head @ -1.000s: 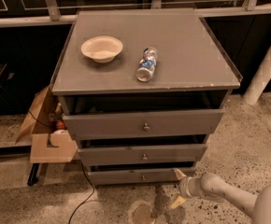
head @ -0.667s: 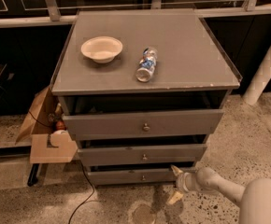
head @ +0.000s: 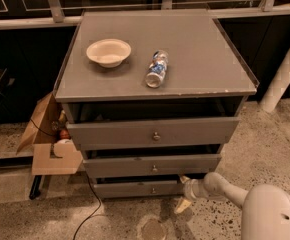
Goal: Open bottom drawer
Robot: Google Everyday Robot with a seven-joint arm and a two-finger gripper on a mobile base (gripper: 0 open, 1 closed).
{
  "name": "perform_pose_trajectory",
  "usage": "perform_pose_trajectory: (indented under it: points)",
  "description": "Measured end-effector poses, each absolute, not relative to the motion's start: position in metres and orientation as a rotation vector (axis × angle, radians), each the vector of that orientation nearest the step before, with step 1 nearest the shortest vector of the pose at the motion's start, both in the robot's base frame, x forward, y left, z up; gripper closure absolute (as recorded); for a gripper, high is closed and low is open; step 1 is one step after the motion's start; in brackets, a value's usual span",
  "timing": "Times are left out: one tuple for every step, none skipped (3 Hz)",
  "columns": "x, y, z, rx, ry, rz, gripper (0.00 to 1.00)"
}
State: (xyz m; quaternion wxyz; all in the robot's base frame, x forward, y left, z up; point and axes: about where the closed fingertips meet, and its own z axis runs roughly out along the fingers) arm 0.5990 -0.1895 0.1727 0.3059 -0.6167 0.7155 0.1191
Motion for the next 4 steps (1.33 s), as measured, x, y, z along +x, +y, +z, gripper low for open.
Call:
perform_pose_trajectory:
  points:
    - [0.606, -0.185, 0.170, -1.643, 1.887, 0.310, 0.00]
    - [0.618, -0.179, 0.159, -1.672, 1.910, 0.295, 0.00]
    - [0.618, -0.179, 0.157, -1.675, 1.919, 0.294, 0.00]
    - [0.620, -0.185, 0.153, -1.691, 1.946, 0.274, 0.00]
